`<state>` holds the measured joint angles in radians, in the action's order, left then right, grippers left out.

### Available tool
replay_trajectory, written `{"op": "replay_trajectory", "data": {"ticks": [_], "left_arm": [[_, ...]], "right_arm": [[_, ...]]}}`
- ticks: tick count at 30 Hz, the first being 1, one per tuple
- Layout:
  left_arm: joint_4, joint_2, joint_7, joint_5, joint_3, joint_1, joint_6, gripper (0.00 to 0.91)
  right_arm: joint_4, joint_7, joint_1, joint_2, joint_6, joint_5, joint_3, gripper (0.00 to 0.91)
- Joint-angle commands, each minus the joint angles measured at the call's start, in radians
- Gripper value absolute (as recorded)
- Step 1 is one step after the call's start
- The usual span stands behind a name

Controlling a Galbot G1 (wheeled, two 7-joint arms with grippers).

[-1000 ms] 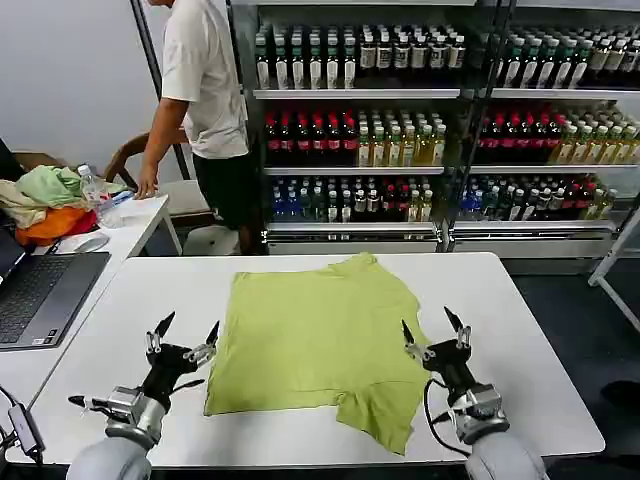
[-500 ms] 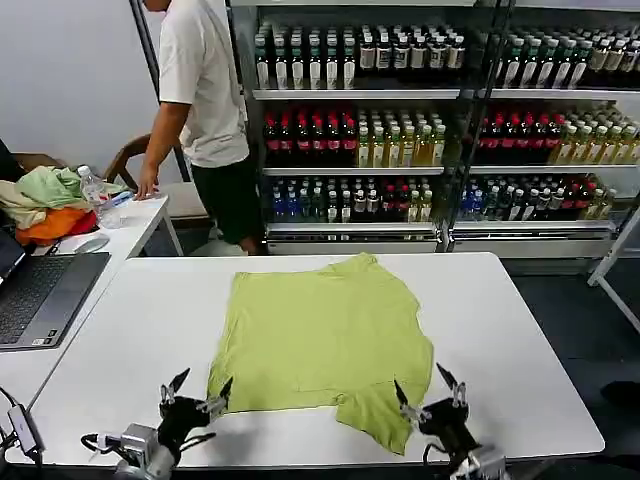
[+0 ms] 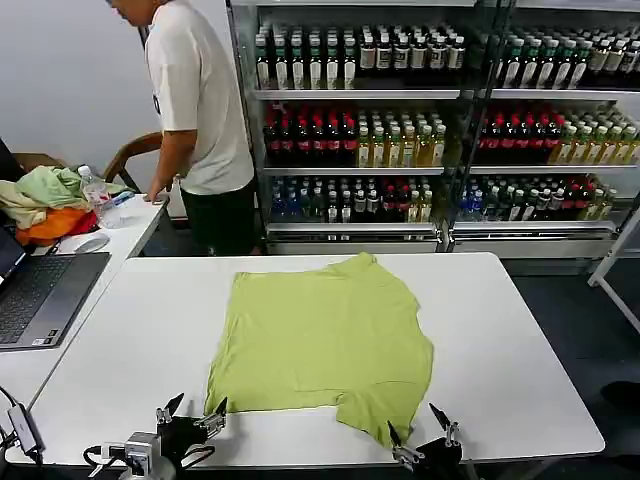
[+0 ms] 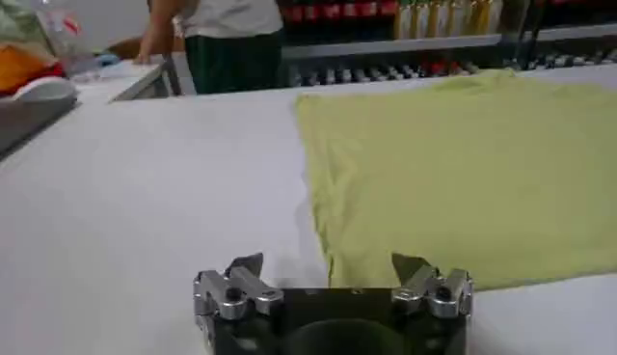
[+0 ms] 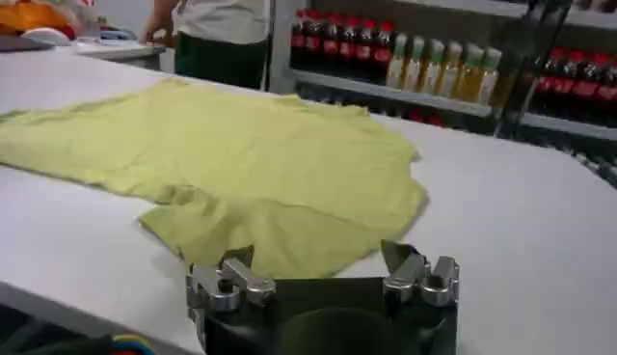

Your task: Fold and organize the clothes.

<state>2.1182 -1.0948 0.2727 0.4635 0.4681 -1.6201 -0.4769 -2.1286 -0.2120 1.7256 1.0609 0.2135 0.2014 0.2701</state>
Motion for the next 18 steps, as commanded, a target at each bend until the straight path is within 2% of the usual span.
{"op": "replay_trajectory", "data": {"ticks": [1, 6, 7, 8, 9, 18], "left_arm": [[-0.015, -0.002, 0.052, 0.028, -0.012, 0.007, -0.016, 0.907], [-0.036, -0.009, 0.080, 0.047, -0.022, 0.023, -0.003, 0.907], [-0.036, -0.009, 0.080, 0.047, -0.022, 0.023, -0.003, 0.675], [-0.038, -0.010, 0.080, 0.046, -0.025, 0.023, -0.001, 0.242], [-0.041, -0.012, 0.081, 0.044, -0.028, 0.024, 0.002, 0.050], [-0.041, -0.024, 0.077, 0.033, -0.063, 0.012, 0.024, 0.040]], "right_arm": [[0.015, -0.016, 0.005, 0.009, -0.002, -0.002, -0.018, 0.907], [0.022, -0.023, -0.013, 0.017, -0.001, -0.004, -0.039, 0.907], [0.024, -0.026, -0.016, 0.018, 0.001, -0.001, -0.043, 0.413], [0.024, -0.027, -0.016, 0.018, 0.001, 0.001, -0.046, 0.111], [0.024, -0.027, -0.016, 0.018, 0.001, 0.002, -0.047, 0.000], [0.019, -0.033, -0.014, 0.015, 0.006, 0.025, -0.061, 0.000]]}}
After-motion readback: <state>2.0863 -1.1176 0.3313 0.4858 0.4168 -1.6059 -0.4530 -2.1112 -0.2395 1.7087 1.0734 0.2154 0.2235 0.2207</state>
